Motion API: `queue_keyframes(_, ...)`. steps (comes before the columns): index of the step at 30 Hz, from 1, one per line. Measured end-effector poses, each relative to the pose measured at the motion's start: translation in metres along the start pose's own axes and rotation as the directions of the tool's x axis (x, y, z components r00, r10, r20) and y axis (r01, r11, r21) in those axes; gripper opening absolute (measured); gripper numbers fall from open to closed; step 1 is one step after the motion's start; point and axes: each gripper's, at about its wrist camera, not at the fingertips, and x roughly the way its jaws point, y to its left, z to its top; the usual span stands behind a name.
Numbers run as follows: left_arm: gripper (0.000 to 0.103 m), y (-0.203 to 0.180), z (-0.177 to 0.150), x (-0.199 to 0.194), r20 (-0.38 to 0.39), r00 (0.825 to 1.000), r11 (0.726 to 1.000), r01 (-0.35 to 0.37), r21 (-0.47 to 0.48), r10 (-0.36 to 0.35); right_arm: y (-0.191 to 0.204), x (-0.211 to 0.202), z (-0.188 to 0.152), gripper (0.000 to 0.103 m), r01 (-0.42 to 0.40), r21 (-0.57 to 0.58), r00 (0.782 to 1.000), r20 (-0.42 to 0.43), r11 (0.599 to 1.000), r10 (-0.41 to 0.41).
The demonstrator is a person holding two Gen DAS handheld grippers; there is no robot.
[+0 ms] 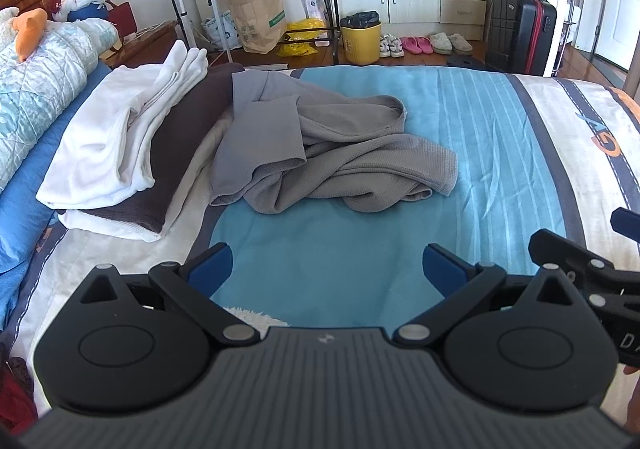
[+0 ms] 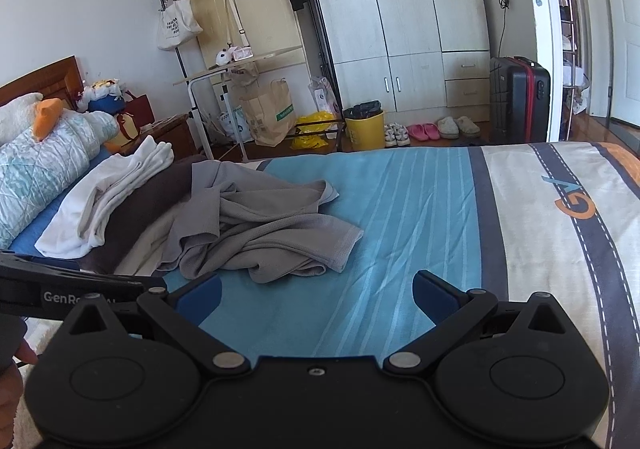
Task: Fold clothes
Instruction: 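Move both grippers toward the crumpled grey waffle-knit garment on the bed, then grasp the grey garment with the right gripper while the left gripper grasps another edge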
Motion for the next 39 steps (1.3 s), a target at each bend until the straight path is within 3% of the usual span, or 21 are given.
queue_keyframes(28,0.103,-0.010,-0.003,0.017,-0.026,0.999,0.999,-0.024,0.023,0.024,-0.005,0.006,-0.006,0.103,0.001,0.004,1.000,-0.018,1.000,-0.001)
queue_keyframes(31,0.103,-0.011,-0.003,0.028,-0.067,0.998,1.000,-0.005,0.018,0.007,-0.008,0.009,-0.009,0.103,0.021,0.031,1.000,0.013,0.999,-0.021)
queue_keyframes(33,0.103,-0.006,0.011,0.033,-0.034,0.999,1.000,-0.005,-0.006,0.005,-0.015,0.003,-0.004,0.103,-0.023,0.121,0.997,0.079,0.992,0.014)
queue_keyframes(37,0.103,0.004,0.039,0.042,0.033,0.999,0.999,-0.001,-0.052,0.003,-0.033,0.006,0.016,0.103,-0.254,0.296,0.965,0.145,0.921,0.220)
queue_keyframes(39,0.103,0.009,0.053,0.047,0.066,0.998,0.997,0.002,-0.075,0.003,-0.036,0.017,0.033,0.103,-0.281,0.313,0.958,0.143,0.907,0.247)
